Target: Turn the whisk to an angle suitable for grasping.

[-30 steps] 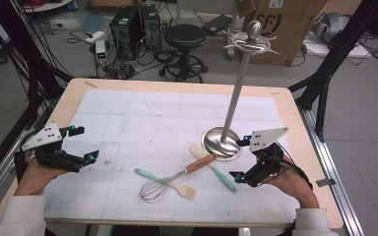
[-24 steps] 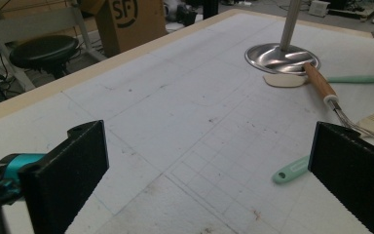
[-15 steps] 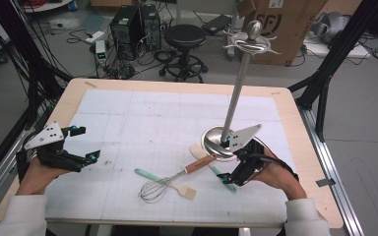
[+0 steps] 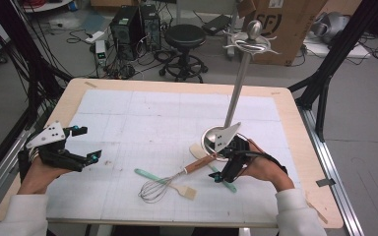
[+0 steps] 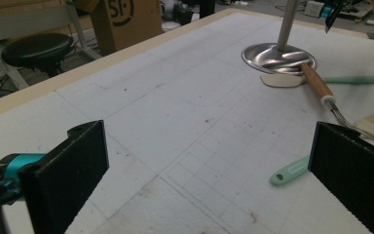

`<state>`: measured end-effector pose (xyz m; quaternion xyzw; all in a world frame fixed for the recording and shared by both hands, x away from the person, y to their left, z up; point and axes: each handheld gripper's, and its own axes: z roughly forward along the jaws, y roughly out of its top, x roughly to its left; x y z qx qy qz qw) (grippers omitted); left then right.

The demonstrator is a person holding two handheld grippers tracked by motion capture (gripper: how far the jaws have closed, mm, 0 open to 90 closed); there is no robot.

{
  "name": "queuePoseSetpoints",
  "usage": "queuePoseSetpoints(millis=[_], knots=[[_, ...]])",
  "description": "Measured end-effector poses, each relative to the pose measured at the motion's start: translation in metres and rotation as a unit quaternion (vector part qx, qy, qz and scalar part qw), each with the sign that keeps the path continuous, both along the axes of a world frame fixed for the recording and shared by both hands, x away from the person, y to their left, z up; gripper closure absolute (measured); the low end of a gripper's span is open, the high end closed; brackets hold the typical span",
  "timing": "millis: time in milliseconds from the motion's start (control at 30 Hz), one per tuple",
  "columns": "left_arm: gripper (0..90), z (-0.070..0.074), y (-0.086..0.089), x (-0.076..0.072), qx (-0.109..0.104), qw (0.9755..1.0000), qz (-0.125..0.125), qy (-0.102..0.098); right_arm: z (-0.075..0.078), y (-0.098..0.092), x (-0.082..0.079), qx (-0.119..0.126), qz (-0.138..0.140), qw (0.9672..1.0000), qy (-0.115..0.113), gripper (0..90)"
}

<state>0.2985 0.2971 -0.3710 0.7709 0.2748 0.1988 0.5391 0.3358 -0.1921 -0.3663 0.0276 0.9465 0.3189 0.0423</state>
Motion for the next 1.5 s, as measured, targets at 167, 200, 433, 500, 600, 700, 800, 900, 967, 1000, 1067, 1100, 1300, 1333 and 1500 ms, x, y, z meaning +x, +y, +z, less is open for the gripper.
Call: queuePoseSetpoints(millis=[167,200,433,500,600,700,800,900,967,1000,1067,1100,1300,1333,1500], knots=[[1.6,0.0,0.0,0.001,-0.002,1.0,0.0,0.0,-0.006,0.007,0.007,-0.015,0.009,0.9998,-0.003,4.6],[1.6,0.0,-0.001,0.001,-0.002,1.0,0.0,0.0,-0.008,0.009,0.008,-0.015,0.007,0.9999,-0.003,4.6],[1.7,0.0,-0.001,0.001,-0.004,1.0,-0.001,0.0,-0.019,0.018,0.016,-0.027,0.02,0.9994,0.006,4.6],[1.7,0.0,-0.001,0.001,-0.005,1.0,0.0,0.0,-0.021,0.019,0.017,-0.027,0.021,0.9994,0.008,4.6],[1.6,0.0,-0.001,0.001,-0.004,1.0,-0.002,0.0,-0.025,0.022,0.02,-0.033,0.022,0.9991,0.013,4.6],[1.7,0.0,-0.001,0.001,-0.002,1.0,-0.003,0.001,-0.03,0.023,0.024,-0.039,0.019,0.9988,0.023,4.7],[1.7,0.001,-0.001,0.0,-0.001,1.0,-0.002,0.0,-0.037,0.025,0.027,-0.049,0.023,0.9979,0.036,5.6],[1.7,0.001,0.0,-0.001,-0.005,1.0,-0.003,-0.002,-0.04,0.027,0.028,-0.052,0.025,0.9974,0.044,5.7],[1.6,0.002,0.0,-0.001,-0.004,1.0,-0.001,-0.002,-0.043,0.029,0.029,-0.053,0.026,0.9971,0.049,5.8],[1.6,0.002,0.001,-0.001,-0.005,1.0,-0.001,-0.002,-0.045,0.03,0.03,-0.053,0.027,0.9968,0.054,11.5],[1.7,0.002,0.001,-0.001,-0.006,1.0,-0.001,-0.002,-0.046,0.03,0.031,-0.055,0.028,0.9965,0.057,15.1],[1.6,0.002,0.001,-0.001,-0.006,1.0,-0.001,-0.002,-0.047,0.031,0.032,-0.06,0.03,0.9962,0.056,15.4],[1.7,0.002,0.001,-0.001,-0.007,1.0,-0.001,-0.002,-0.047,0.035,0.032,-0.069,0.043,0.9955,0.048,26.5],[1.7,0.002,0.001,-0.001,-0.008,1.0,0.0,-0.002,-0.045,0.035,0.03,-0.081,0.036,0.995,0.047,32.1],[1.7,0.002,0.001,-0.001,-0.008,1.0,0.001,-0.001,-0.044,0.037,0.028,-0.088,0.045,0.9945,0.035,41.1]])
